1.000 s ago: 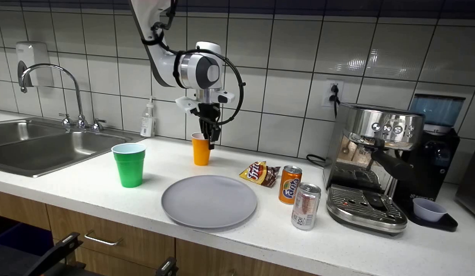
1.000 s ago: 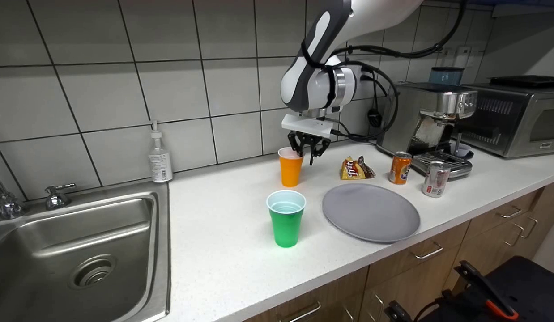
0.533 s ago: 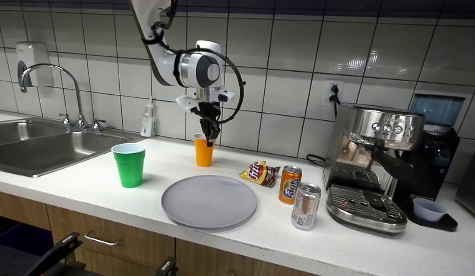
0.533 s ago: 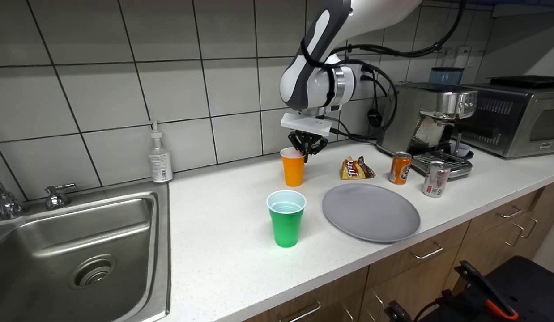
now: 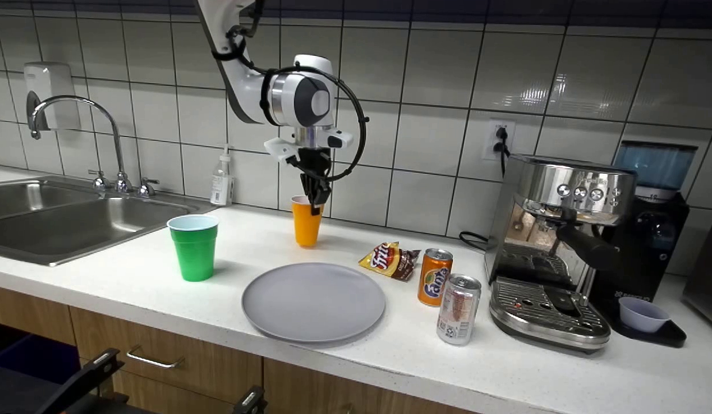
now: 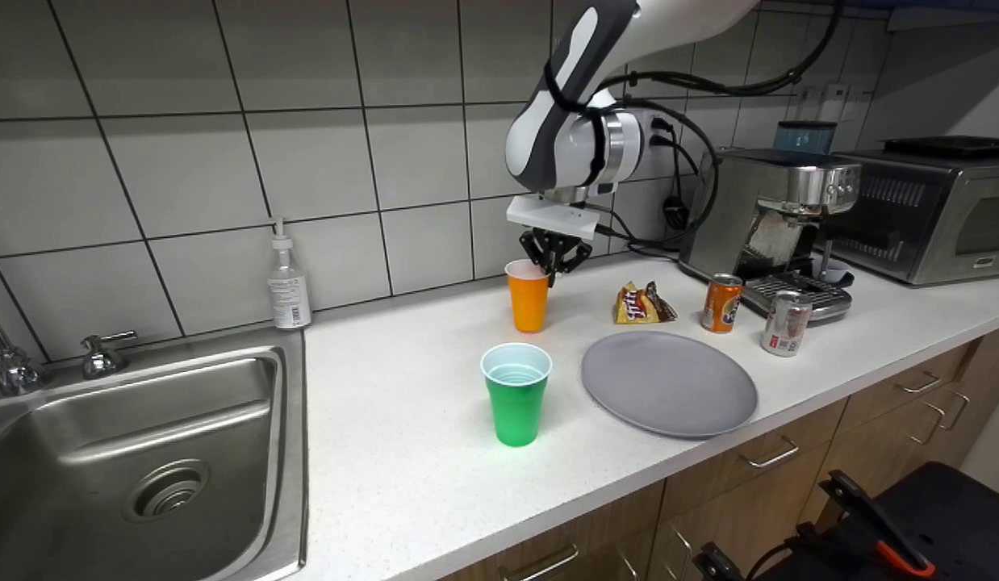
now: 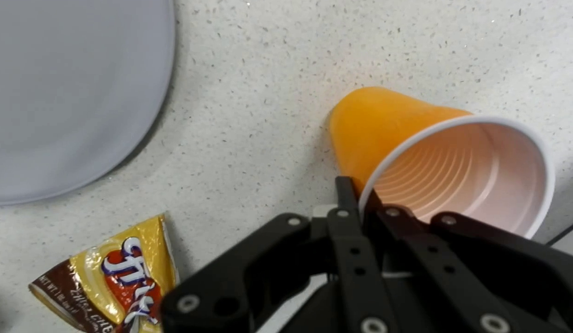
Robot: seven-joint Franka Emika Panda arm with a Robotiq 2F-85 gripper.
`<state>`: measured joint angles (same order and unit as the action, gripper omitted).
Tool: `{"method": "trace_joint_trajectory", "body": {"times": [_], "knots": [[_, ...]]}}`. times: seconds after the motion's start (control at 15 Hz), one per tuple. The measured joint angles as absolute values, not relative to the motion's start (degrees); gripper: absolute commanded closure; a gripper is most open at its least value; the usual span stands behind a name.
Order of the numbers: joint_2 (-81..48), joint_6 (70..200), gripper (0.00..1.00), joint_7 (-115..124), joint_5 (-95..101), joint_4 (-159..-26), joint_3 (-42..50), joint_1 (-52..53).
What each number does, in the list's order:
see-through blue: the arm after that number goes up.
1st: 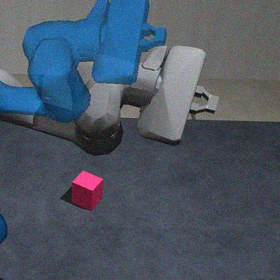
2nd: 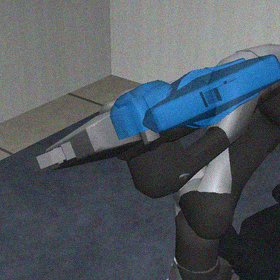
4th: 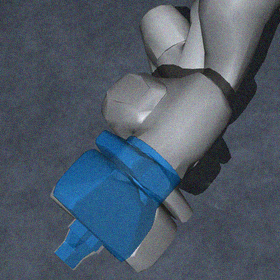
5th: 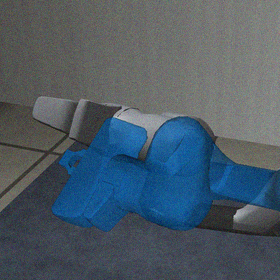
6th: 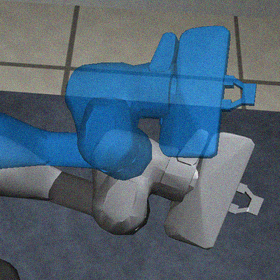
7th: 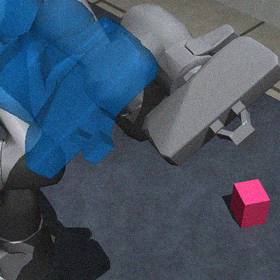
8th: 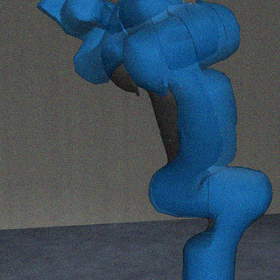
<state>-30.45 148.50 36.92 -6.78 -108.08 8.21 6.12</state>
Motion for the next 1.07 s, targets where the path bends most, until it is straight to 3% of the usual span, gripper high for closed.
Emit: {"method": "trace_joint_trajectory", "body": {"times": [1.07], "knots": [[-13.4, 148.5, 0.99, 36.9, -5.8, -127.7, 11.5, 3.3]]}}
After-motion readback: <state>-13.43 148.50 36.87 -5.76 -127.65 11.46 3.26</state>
